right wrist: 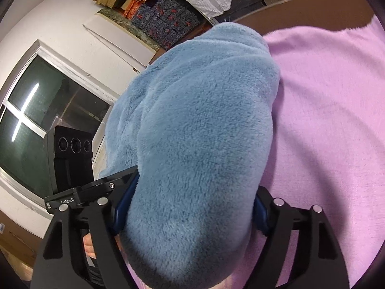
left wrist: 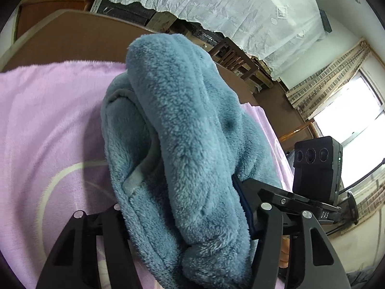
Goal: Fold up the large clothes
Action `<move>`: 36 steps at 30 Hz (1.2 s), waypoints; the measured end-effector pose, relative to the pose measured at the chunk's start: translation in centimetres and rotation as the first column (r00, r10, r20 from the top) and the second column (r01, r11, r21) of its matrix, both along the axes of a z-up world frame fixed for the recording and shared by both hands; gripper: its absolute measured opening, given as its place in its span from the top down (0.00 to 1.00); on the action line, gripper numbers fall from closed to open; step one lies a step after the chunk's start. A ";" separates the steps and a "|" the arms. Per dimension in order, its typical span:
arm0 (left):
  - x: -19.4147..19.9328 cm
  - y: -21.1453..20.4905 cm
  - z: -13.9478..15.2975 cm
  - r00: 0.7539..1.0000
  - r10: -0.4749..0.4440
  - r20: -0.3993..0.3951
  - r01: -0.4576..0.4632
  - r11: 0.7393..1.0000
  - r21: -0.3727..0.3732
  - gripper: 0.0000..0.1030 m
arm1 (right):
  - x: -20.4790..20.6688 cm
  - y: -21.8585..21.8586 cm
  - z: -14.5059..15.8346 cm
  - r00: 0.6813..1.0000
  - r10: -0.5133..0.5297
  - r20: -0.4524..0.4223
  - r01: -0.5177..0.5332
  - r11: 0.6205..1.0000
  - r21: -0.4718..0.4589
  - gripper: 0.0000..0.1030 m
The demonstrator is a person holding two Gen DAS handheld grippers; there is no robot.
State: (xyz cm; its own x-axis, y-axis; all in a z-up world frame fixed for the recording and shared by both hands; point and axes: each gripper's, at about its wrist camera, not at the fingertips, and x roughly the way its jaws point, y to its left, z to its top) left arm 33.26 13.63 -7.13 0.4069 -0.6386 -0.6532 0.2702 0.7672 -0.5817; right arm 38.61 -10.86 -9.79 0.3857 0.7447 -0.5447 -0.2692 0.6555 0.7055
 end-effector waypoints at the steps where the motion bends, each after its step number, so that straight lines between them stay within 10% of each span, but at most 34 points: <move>1: -0.2 -0.2 0.4 1.000 -0.001 0.009 0.001 1.000 0.006 0.40 | 0.0 -0.1 0.1 1.000 0.001 0.004 -0.001 1.000 0.004 0.27; 17: -8.4 -0.6 8.0 0.987 0.046 0.152 -0.046 0.999 -0.003 0.40 | -6.8 -1.3 7.0 0.987 0.033 0.155 -0.039 0.999 0.038 0.27; 36: -22.9 -10.3 13.6 0.947 -0.074 0.312 0.082 0.997 -0.011 0.40 | -24.4 -11.5 13.4 0.946 -0.080 0.316 0.068 0.997 0.049 0.27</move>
